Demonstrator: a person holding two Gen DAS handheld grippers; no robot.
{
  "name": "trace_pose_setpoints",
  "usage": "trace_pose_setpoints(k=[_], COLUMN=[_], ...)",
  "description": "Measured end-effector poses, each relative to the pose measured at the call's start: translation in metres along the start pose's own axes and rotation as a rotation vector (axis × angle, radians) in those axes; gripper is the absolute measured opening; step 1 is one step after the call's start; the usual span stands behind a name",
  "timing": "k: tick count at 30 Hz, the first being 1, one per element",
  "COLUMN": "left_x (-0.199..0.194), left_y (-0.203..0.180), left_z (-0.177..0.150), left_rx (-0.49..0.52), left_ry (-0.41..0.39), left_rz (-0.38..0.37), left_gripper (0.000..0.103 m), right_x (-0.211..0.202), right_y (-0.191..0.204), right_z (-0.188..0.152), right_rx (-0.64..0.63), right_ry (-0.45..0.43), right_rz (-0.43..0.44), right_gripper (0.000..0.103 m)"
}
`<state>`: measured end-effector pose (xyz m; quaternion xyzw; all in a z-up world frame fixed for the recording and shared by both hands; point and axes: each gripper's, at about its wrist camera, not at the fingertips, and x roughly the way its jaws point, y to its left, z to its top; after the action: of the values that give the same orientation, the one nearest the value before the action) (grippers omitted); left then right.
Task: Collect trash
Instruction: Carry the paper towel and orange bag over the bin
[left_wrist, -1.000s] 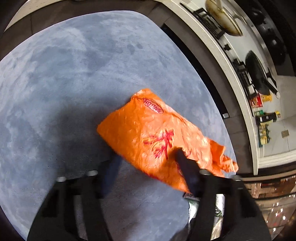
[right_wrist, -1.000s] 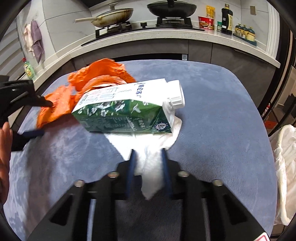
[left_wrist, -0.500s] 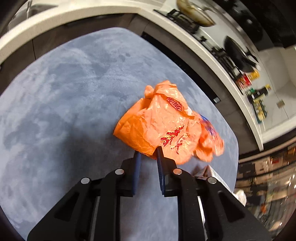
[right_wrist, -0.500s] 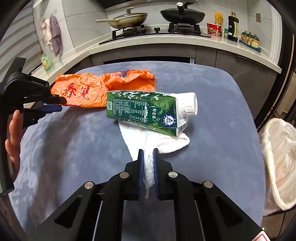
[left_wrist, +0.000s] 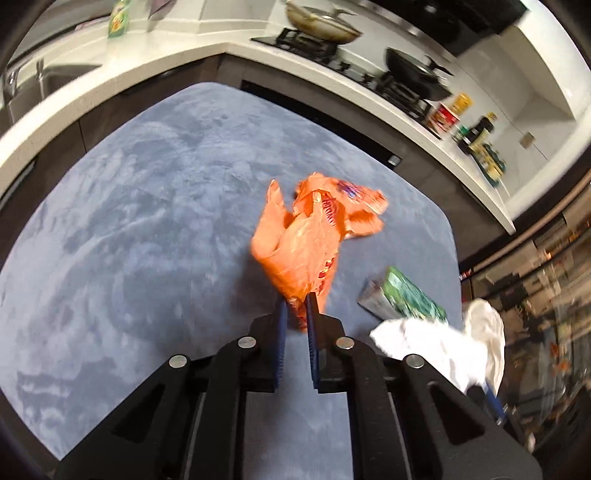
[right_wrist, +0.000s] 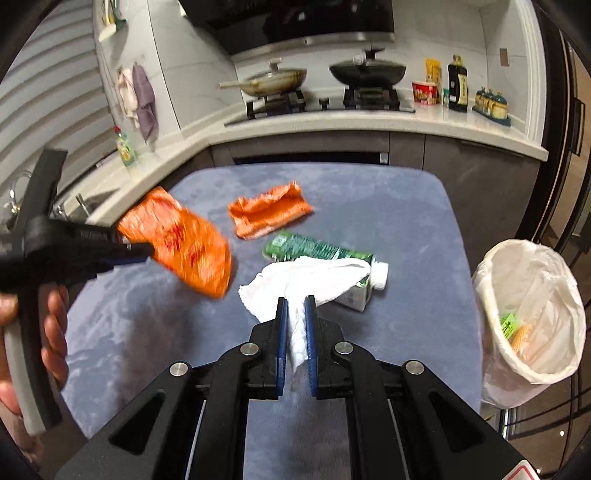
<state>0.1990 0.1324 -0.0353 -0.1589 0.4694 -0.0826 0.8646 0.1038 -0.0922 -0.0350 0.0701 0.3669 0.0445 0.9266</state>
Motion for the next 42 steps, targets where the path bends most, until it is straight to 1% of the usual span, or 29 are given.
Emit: trace_pose_setpoints(k=[4, 8, 16, 21, 30, 34, 37, 42], left_x=[-0.021, -0.033, -0.043, -0.046, -0.044, -0.044, -0.045, -0.04], left_y=[-0.018, -0.037, -0.074, -0.105, -0.168, -0.199, -0.229, -0.264], left_z=[-0.017, -0.031, -0.056, -0.07, -0.087, -0.091, -0.094, -0.093], left_rx=[0.056, 0.126, 0.224, 0.295, 0.406, 0.451, 0.494, 0.534], left_ry=[-0.005, -0.013, 0.004, 0.012, 0.028, 0.032, 0.027, 0.031], left_rz=[-0.026, -0.041, -0.08, -0.113, -0.182, -0.225, -0.26, -0.313], left_gripper=[0.009, 0.007, 0.006, 0.006, 0.006, 0.006, 0.006, 0.006], right_x=[-0.03, -0.054, -0.083, -0.098, -0.114, -0.116, -0.116, -0.111], right_y=[-0.008, -0.024, -0.07, -0.102, -0.159, -0.19, -0.21, -0.234], right_z=[0.002, 0.001, -0.011, -0.017, -0.026, -0.031, -0.034, -0.036], right_rx=[0.014, 0.04, 0.13, 0.188, 0.277, 0.332, 0.366, 0.396], right_ry=[-0.056, -0.099, -0.137, -0.156, -0.18, -0.162, -0.156, -0.142], right_rz=[-0.002, -0.026, -0.101, -0.156, -0.258, -0.319, -0.346, -0.383], right_gripper=[0.009, 0.009, 0.009, 0.009, 0.009, 0.009, 0.009, 0.009])
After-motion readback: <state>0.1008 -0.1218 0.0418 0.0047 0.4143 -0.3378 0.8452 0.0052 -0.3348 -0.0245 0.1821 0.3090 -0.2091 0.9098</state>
